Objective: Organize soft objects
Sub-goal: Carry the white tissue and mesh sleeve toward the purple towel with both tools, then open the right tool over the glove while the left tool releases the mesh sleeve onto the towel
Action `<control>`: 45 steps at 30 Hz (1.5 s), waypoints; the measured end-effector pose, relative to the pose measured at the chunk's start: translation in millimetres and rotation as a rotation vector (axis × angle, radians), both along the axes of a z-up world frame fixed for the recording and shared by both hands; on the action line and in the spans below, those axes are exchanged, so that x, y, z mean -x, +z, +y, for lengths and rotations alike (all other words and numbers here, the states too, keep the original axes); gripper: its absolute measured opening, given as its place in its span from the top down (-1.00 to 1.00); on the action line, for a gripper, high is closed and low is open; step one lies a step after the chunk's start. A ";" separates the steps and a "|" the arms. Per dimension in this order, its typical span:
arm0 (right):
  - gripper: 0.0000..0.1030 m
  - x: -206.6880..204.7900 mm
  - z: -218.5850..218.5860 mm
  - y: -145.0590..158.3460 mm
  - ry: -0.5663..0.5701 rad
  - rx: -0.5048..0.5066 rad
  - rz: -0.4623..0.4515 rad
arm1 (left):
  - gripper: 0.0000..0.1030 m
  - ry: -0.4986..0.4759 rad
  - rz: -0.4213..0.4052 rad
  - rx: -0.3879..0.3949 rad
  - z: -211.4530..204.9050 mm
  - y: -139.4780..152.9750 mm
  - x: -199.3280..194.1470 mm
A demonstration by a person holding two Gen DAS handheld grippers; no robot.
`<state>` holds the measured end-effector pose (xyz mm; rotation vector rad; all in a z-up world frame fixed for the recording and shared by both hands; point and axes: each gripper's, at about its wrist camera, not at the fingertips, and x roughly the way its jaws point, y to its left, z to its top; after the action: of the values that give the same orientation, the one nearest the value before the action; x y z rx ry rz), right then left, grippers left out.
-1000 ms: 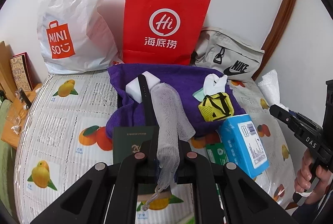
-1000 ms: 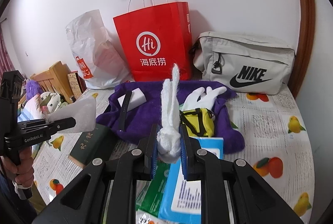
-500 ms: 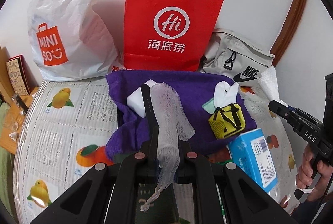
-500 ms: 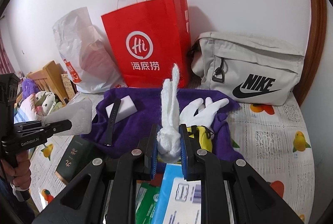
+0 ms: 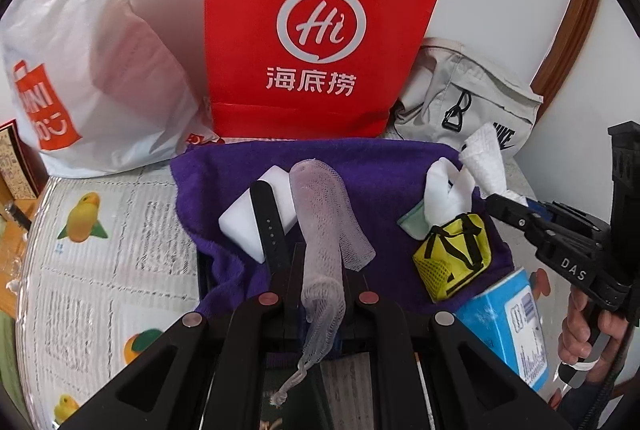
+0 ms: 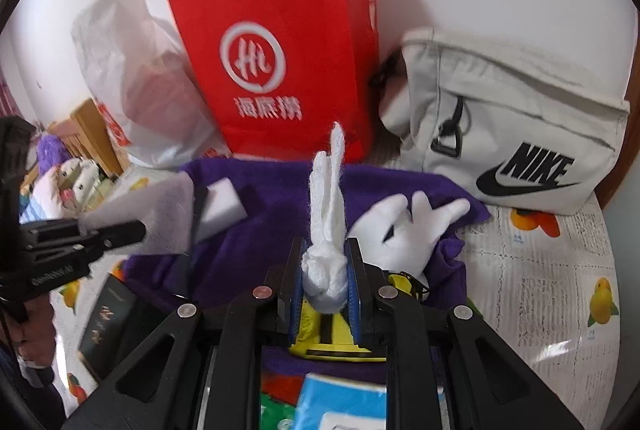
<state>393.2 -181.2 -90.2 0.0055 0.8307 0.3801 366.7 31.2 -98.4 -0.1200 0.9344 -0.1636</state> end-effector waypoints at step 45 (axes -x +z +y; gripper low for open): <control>-0.17 -1.0 -8.6 -18.1 -0.028 0.033 0.047 | -0.10 0.048 0.042 -0.053 7.5 -19.5 -15.4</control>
<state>394.2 -189.8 -108.2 -0.0050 0.8823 0.3411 382.1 38.7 -117.9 -0.0969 0.9762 -0.0926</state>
